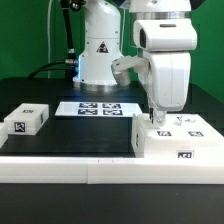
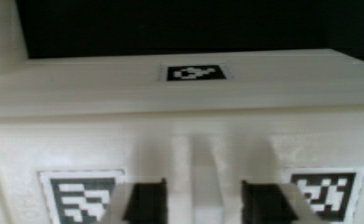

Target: Assemble cabinet

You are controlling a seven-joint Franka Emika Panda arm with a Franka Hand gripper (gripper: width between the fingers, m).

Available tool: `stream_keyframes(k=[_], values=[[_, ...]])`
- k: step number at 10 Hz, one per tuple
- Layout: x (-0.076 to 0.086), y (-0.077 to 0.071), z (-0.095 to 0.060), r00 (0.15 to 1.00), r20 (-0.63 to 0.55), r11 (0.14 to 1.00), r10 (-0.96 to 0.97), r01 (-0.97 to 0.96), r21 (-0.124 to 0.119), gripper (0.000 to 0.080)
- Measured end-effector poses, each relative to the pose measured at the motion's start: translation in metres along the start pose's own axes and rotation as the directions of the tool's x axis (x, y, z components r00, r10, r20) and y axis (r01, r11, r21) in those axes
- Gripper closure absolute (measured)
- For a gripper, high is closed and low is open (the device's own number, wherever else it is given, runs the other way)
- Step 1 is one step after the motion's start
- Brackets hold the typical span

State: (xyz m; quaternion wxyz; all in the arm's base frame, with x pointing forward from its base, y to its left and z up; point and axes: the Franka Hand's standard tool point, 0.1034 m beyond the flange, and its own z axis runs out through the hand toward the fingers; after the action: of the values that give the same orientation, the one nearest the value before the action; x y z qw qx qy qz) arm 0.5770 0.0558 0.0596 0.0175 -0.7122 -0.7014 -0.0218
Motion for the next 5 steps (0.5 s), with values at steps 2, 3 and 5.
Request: stream_keyframes(k=[2, 3, 5], values=[[0.0, 0.0, 0.0, 1.0, 0.0, 1.0, 0.0, 0.0, 0.0, 0.0299], [0.0, 0.0, 0.0, 1.0, 0.0, 1.0, 0.0, 0.0, 0.0, 0.0162], [0.0, 0.0, 0.0, 1.0, 0.0, 1.0, 0.0, 0.0, 0.0, 0.0036]])
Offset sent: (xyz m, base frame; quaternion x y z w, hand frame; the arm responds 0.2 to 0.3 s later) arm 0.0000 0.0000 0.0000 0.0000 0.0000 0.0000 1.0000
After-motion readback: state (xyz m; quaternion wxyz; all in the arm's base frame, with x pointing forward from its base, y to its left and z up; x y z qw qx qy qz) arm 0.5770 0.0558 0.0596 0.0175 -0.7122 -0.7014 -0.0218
